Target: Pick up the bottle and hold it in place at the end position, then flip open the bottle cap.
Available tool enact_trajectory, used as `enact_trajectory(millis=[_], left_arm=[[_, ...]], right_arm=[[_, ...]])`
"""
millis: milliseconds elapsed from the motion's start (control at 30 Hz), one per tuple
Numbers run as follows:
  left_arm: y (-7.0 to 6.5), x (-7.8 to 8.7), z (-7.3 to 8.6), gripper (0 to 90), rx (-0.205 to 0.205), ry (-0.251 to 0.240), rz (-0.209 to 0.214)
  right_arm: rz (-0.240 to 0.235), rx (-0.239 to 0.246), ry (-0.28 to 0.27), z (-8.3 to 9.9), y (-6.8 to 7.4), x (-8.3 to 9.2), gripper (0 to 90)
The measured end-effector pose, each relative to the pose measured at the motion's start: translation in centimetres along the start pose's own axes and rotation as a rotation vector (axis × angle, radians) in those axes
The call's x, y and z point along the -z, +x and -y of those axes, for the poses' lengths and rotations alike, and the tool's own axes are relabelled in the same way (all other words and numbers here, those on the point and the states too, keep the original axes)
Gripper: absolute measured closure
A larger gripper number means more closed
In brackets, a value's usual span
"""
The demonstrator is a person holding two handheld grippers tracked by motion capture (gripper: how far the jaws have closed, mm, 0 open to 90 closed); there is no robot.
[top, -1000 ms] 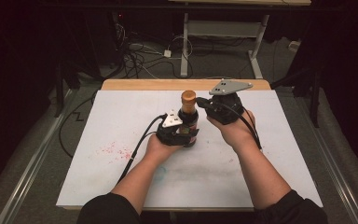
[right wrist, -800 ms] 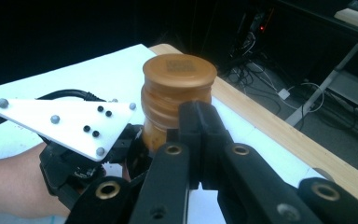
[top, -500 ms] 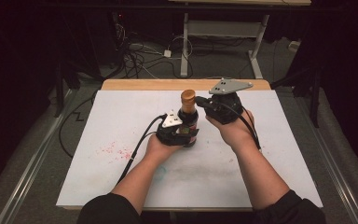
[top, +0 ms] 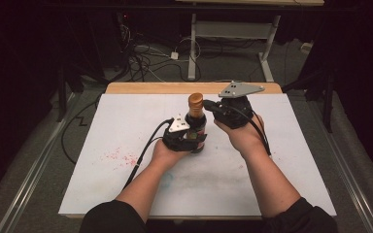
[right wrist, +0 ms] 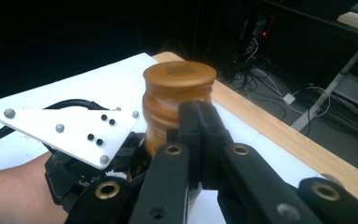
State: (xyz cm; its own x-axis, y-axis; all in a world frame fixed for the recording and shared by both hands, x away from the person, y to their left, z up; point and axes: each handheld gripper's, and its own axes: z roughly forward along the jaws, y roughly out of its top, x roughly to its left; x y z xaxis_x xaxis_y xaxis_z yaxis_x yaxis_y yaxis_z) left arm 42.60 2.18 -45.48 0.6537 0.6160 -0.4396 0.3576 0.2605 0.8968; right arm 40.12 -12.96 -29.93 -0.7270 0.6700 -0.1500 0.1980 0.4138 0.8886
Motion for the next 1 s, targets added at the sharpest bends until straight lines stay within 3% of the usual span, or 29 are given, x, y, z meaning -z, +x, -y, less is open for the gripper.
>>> enact_trajectory(millis=[1000], left_arm=[[0.09, -0.01, -0.01, 28.8, 0.008, -0.005, 0.003]], right_arm=[[0.003, -0.003, -0.029, -0.60, -0.27, -0.24, 90.0]])
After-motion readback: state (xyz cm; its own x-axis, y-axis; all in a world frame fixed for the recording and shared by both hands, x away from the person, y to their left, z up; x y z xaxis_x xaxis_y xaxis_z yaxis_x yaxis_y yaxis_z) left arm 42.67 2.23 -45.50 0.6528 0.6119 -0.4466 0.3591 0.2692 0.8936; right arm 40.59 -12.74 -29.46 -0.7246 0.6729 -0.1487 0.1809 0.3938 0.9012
